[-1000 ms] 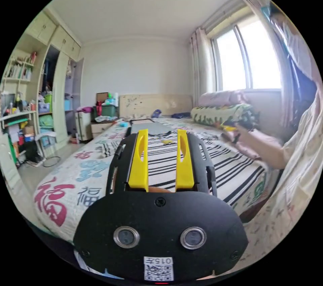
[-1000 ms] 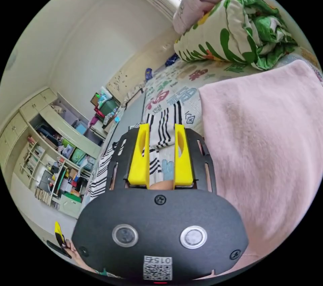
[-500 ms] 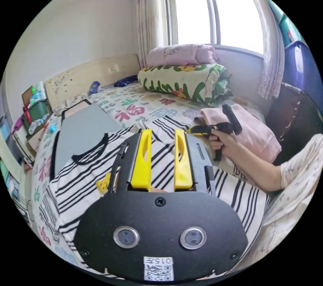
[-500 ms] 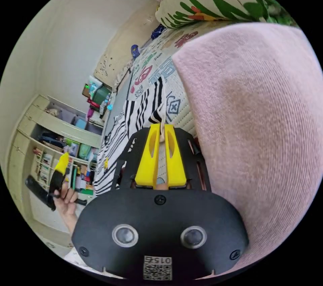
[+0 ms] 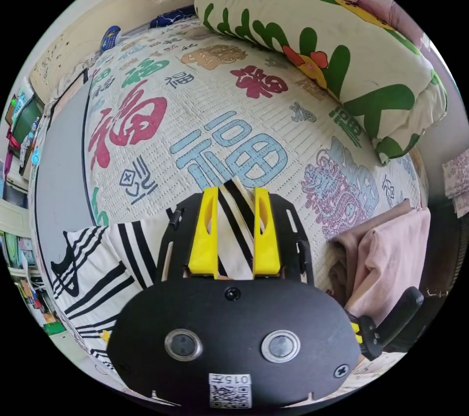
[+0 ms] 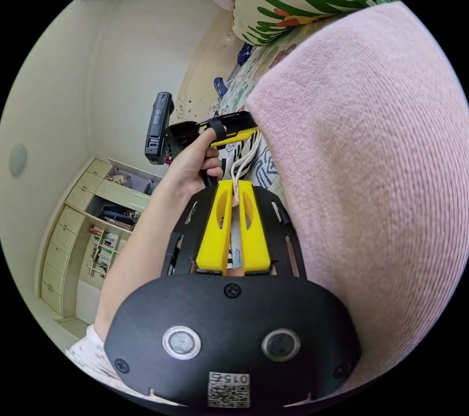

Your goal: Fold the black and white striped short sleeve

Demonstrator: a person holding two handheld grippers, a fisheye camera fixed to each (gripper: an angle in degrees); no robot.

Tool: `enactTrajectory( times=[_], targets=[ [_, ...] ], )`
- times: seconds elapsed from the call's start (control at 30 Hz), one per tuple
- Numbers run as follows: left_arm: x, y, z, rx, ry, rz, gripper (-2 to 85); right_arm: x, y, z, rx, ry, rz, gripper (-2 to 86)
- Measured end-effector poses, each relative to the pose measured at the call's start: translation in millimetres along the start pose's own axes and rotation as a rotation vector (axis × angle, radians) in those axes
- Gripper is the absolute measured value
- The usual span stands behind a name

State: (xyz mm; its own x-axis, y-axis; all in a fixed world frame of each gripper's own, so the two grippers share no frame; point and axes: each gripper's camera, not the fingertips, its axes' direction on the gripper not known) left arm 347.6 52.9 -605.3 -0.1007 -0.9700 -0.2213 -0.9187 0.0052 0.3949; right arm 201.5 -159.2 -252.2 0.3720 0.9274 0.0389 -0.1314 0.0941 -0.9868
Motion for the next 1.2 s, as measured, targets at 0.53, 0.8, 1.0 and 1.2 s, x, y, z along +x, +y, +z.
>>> enactTrajectory(
  times=[0.53, 0.8, 1.0, 1.2],
  targets=[
    [-270.5, 420.2, -241.4, 0.506, 0.012, -0.241, 2.8, -134.6, 243.3, 54.4, -0.272, -0.173, -0.920, 5.7],
    [-303.4, 567.5, -239.3, 0.467, -0.072, -0.172, 6.1, -125.3, 249.1, 48.4, -0.068, 0.121, -0.912, 7.8],
    [-233.3, 494.5, -175.1, 0.405, 0.011, 0.009, 6.8, -38.0, 309.5, 172.4, -0.347, 0.122, -1.000, 10.2],
    [-255.7, 358.7, -100.4, 0.313, 0.025, -0.121, 11.7, -12.7, 376.7, 248.9, -0.492, 0.273, -1.197, 11.8]
  ],
)
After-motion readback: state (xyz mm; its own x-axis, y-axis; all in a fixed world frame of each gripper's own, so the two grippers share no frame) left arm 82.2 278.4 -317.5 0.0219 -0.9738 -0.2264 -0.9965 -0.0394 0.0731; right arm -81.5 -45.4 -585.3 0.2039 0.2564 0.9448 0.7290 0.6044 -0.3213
